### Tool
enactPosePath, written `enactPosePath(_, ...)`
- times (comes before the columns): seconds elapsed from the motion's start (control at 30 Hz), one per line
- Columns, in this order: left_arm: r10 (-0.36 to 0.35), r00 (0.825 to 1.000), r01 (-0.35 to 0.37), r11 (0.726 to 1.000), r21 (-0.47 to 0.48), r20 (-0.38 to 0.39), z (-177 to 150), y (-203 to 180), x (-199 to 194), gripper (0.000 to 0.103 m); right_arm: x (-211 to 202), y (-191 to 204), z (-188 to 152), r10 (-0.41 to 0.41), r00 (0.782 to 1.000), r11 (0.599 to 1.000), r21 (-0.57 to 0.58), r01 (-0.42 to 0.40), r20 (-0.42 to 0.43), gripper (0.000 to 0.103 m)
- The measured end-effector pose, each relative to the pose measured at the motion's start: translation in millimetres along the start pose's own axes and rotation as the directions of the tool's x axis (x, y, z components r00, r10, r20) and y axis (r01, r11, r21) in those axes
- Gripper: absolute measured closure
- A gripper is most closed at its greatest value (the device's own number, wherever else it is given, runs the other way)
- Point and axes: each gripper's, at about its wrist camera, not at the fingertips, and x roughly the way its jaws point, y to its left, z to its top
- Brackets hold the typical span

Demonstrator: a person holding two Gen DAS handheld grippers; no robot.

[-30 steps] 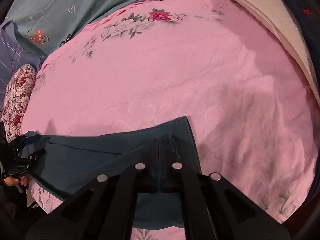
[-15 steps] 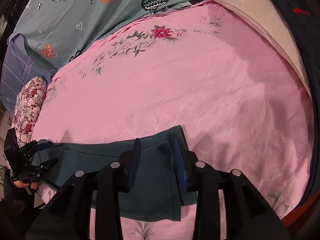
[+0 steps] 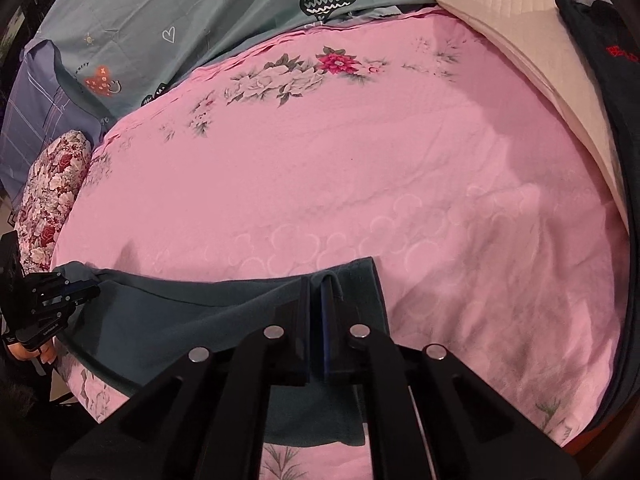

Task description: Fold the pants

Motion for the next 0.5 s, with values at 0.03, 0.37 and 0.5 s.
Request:
enactPosePath(0.03,0.014,1.000,-0.014,1.000,-0.010,0.007,0,1,0,0.099,0,0,1,-0.007,1.000,1.000,0.000,0.007,0.003,0.099)
enactPosePath(0.37,0.035,0.999,-0.035,0.997,-0.062,0.001,-2,12,7,0.099,23,-11,7,-0.042,0.999,0.999,0.031,0.043,-0.032,0.099)
enactPosePath(0.5,-0.003,1.000,0.004,1.000,0.013,-0.020,-7,-1,5,0.099,22,-16,1,-0.023,0.999,0.999,0.047,0.025,-0.032,0.099)
